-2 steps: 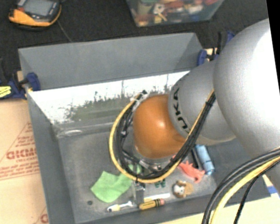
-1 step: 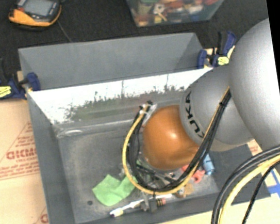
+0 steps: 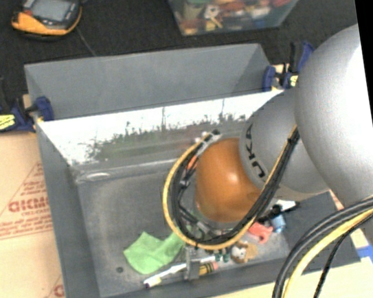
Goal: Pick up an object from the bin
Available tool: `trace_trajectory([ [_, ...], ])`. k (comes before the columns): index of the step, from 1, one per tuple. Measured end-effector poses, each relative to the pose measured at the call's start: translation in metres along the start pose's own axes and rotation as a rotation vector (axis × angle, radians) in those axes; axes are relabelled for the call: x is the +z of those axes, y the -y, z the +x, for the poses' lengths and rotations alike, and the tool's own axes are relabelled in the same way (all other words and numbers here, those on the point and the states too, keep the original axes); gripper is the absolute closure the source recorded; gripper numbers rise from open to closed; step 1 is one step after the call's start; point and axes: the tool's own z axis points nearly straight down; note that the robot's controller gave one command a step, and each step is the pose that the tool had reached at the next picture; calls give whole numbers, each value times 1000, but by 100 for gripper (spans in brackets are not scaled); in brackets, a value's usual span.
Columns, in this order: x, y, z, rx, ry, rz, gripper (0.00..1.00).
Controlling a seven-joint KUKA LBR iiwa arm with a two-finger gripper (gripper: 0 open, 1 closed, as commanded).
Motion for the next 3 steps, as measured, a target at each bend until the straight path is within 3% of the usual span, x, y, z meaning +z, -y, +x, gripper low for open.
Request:
trace_trajectory([
  [1, 0, -12, 4, -413, 13, -5, 100],
  [2, 0, -12, 4, -411, 13, -6, 100],
  [3, -8, -15, -11, -408, 17, -6, 100],
])
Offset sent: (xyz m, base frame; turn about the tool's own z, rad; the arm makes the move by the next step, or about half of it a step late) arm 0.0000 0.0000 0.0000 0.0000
